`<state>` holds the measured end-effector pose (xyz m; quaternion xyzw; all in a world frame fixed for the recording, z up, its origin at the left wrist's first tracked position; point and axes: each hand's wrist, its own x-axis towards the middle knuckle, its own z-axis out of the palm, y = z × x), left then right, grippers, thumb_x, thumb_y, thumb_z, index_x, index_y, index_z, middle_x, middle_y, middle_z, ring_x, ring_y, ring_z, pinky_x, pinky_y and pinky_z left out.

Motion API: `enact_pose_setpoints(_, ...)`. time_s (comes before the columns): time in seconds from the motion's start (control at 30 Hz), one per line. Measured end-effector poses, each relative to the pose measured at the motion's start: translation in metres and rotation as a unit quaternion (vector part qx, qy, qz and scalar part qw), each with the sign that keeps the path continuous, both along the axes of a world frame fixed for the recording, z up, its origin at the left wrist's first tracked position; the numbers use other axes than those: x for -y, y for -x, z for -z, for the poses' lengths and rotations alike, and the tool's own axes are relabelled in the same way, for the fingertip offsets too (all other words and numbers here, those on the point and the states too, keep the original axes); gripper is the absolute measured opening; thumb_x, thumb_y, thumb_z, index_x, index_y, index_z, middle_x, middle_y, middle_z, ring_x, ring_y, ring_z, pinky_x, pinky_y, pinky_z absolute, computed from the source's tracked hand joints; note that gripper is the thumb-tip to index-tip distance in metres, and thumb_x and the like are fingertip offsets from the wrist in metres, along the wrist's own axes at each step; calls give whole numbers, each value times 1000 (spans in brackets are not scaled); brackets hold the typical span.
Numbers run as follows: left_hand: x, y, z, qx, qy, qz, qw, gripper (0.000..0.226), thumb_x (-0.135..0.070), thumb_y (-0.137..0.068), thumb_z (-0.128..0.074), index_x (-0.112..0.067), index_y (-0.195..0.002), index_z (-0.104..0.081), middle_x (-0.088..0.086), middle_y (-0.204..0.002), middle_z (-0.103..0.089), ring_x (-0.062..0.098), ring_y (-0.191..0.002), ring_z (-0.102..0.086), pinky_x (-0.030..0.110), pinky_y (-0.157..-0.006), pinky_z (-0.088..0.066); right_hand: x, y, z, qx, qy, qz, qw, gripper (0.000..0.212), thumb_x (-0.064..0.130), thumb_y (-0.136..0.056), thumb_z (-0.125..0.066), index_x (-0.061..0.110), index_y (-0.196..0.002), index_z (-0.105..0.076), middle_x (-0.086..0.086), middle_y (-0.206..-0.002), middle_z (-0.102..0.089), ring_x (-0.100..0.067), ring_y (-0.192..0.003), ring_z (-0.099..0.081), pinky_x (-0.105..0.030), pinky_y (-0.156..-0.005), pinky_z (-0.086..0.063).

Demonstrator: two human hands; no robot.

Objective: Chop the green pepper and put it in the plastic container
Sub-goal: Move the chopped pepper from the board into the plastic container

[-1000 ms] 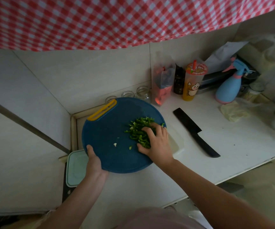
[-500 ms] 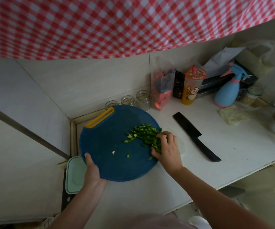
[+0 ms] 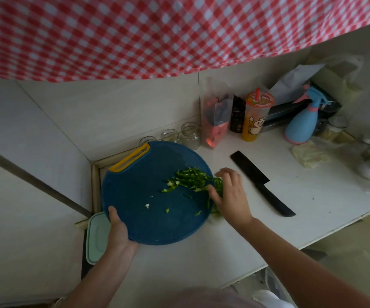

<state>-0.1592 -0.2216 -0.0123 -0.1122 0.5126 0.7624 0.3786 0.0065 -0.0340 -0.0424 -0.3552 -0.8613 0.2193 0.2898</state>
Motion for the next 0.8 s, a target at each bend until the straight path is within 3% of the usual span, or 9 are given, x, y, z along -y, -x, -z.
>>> enact_pose_setpoints(0.07, -1, -1, -1, 0, -9, 4, 1000, 43, -56, -97, -22, -34, -102, -58, -4, -110, -61, 18, -103, -57, 41, -92, -42, 17, 21, -17, -6, -67, -106, 992, 43, 40, -88, -45, 13, -119, -59, -9, -128, -54, -24, -122, -46, -43, -103, -43)
enact_pose_setpoints(0.17, -3, -1, -3, 17, -7, 11, 1000, 50, -59, -95, -20, -30, -103, -60, 2, -110, -62, 23, -104, -57, 47, -98, -40, 58, 51, -19, 36, -224, -277, 934, 37, 34, -89, -51, 22, -123, -61, -6, -140, -49, -32, -133, -38, -54, -111, -25)
enact_pose_setpoints(0.27, -3, 0, -6, 26, -6, 19, 999, 51, -60, -94, -21, -29, -102, -61, 4, -106, -63, 26, -102, -57, 50, -100, -39, 84, 72, -16, 99, -277, -307, 905, 36, 39, -86, -64, 34, -121, -62, -4, -148, -40, -37, -139, -30, -59, -110, -18)
enact_pose_setpoints(0.4, -3, 0, -9, 33, -6, 9, 999, 47, -60, -93, -27, -30, -101, -61, 4, -104, -64, 26, -100, -58, 50, -97, -42, 78, 91, -23, 149, -252, -298, 909, 34, 40, -84, -67, 36, -118, -64, -8, -146, -43, -37, -138, -32, -61, -107, -16)
enact_pose_setpoints(0.5, -1, 3, -6, 30, 4, 13, 999, 48, -61, -93, -27, -28, -102, -61, 4, -107, -63, 25, -100, -58, 48, -94, -42, 66, 100, -23, 196, -240, -262, 914, 33, 34, -81, -72, 27, -114, -69, -12, -143, -47, -38, -135, -37, -62, -106, -19)
enact_pose_setpoints(0.57, 1, 3, -5, 30, 7, 21, 999, 48, -60, -93, -28, -26, -102, -60, 4, -108, -63, 25, -100, -58, 46, -93, -42, 55, 103, -26, 228, -196, -209, 931, 47, 28, -87, -66, 22, -132, -55, -15, -151, -34, -44, -139, -24, -64, -107, -9)
enact_pose_setpoints(0.67, 6, 6, -1, 26, 21, 18, 999, 49, -61, -92, -32, -28, -117, -56, 3, -117, -59, 27, -109, -55, 46, -94, -43, 35, 101, -30, 310, -85, -133, 938, 55, 31, -102, -32, 27, -152, -8, -13, -159, 4, -44, -143, 5, -65, -109, 6)
enact_pose_setpoints(0.73, 8, 10, 3, 28, 19, 21, 999, 49, -63, -90, -34, -30, -120, -55, 1, -119, -59, 25, -107, -56, 44, -90, -44, 25, 95, -32, 317, -22, -109, 942, 53, 36, -102, -26, 28, -151, -8, -11, -159, 3, -40, -144, 2, -65, -111, 0)
enact_pose_setpoints(0.8, 7, 10, 2, 26, 16, 24, 999, 44, -63, -91, -33, -31, -108, -58, -2, -110, -61, 21, -99, -57, 43, -89, -44, 19, 88, -32, 283, 24, -93, 954, 53, 41, -99, -30, 27, -149, -19, -11, -157, -11, -35, -143, -11, -60, -113, -10)
